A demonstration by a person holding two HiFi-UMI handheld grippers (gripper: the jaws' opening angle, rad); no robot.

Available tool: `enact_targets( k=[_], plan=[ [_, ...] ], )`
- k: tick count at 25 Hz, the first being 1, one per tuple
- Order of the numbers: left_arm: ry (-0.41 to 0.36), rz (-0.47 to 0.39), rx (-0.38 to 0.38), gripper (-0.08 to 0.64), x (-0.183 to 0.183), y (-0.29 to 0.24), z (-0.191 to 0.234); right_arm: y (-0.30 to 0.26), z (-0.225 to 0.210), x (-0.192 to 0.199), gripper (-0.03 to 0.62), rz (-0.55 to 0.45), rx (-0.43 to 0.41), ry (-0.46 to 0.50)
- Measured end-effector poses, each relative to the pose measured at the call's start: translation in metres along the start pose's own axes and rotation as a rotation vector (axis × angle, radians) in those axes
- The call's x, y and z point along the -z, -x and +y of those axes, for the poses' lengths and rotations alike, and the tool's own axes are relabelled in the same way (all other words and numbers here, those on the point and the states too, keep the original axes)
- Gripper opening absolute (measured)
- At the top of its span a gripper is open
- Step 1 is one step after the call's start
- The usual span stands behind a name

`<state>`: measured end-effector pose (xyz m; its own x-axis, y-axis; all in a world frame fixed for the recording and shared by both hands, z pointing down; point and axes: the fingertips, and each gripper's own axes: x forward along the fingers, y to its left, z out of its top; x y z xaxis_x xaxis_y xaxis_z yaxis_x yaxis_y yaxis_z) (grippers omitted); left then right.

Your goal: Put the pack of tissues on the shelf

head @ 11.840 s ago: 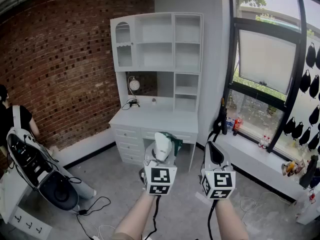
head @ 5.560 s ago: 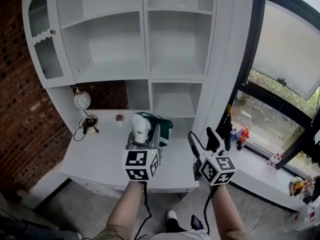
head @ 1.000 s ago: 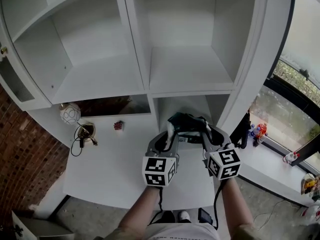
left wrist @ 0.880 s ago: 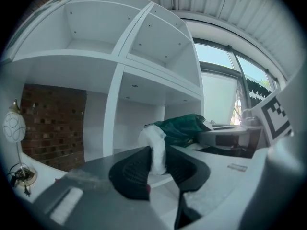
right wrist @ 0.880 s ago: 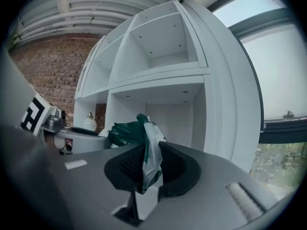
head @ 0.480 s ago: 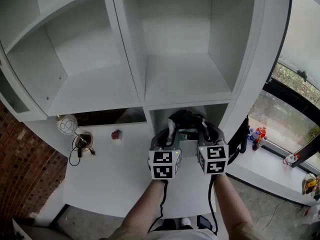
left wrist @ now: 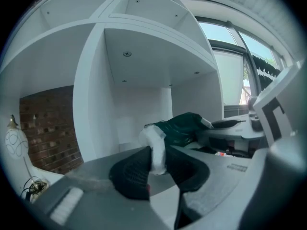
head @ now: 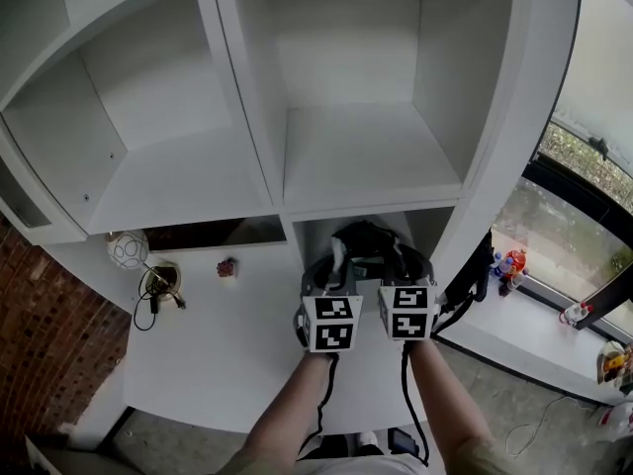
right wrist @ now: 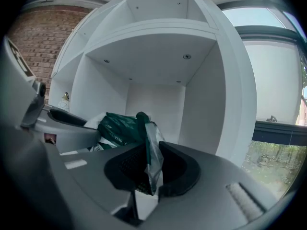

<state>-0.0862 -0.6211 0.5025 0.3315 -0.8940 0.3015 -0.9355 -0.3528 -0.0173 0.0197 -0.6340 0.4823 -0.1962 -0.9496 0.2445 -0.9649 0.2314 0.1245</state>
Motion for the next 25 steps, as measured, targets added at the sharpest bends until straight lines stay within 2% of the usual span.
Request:
enact_targets(
  k=[11, 17, 25],
  plan=[
    [-0.027, 0.053, -0.02, 0.106, 0.011, -0.017, 0.003, -0.02, 0.0, 0.018, 0.066, 0.063, -0.004, 0.017],
    [-0.015, 0.069, -0.03, 0.106, 0.017, -0.023, 0.007, -0.026, 0.0, 0.024, 0.084, 0.081, -0.02, 0.007],
    [-0.035, 0.046, -0.064, 0.115, 0.015, -0.025, 0.008, -0.021, -0.007, 0.018, 0.12, -0.02, -0.025, -0.1]
  ],
)
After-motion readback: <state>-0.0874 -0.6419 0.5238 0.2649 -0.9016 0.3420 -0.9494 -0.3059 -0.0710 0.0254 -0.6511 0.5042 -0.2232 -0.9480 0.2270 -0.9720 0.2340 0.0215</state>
